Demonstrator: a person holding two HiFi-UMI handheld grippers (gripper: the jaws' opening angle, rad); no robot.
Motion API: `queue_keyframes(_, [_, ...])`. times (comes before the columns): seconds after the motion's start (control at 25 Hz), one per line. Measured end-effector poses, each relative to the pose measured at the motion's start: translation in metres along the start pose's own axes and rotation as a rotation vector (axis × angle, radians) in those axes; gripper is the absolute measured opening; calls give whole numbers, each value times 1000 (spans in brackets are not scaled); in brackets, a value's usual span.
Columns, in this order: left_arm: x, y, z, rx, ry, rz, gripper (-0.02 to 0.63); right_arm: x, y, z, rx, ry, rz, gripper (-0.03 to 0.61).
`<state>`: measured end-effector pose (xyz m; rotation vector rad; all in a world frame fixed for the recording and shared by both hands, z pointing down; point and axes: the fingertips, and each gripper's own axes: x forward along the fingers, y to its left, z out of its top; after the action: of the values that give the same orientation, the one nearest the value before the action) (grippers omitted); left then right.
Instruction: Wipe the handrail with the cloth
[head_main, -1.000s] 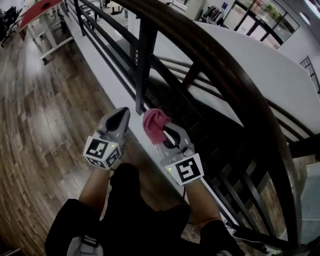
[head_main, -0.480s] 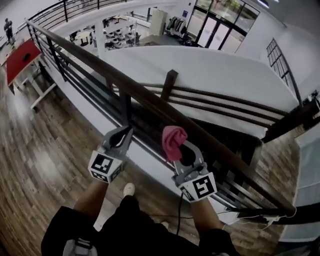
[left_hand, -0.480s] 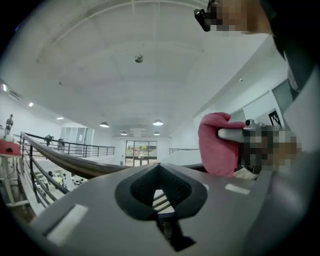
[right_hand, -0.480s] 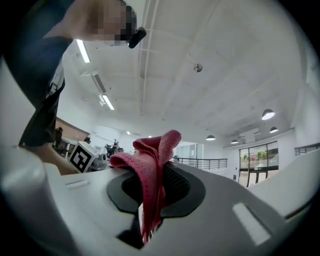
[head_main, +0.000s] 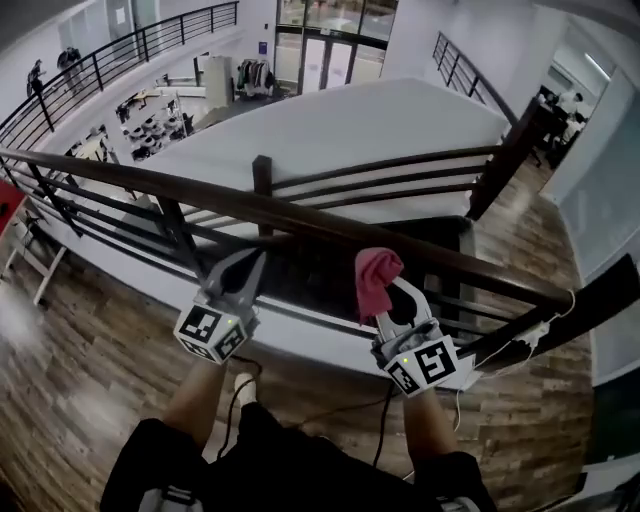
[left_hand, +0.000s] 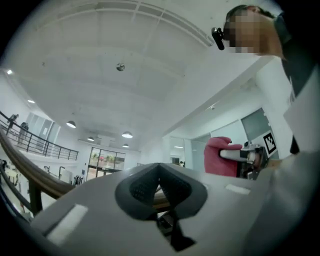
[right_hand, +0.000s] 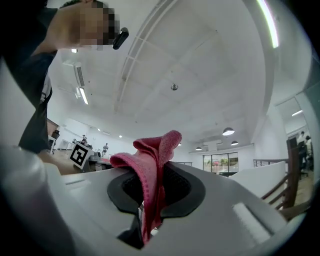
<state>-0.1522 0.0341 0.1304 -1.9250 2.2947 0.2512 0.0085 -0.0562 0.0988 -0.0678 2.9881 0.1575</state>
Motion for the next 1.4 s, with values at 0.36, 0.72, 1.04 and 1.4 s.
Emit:
queue_keyframes(0.36, [11, -101, 20, 141, 33, -145, -2, -129, -43, 23, -29, 54, -152, 46])
queue_keyframes(0.72, [-38, -124, 12, 114, 71, -260, -2, -205, -21, 29, 134, -37, -387, 46])
queue_keyframes(1.04, [-34, -85, 5, 63, 63, -258, -2, -183, -6, 24, 96, -56, -473, 46])
queue_keyframes(1.4, [-15, -78, -34, 57, 37, -352, -2, -178, -3, -21, -66, 37, -630, 46])
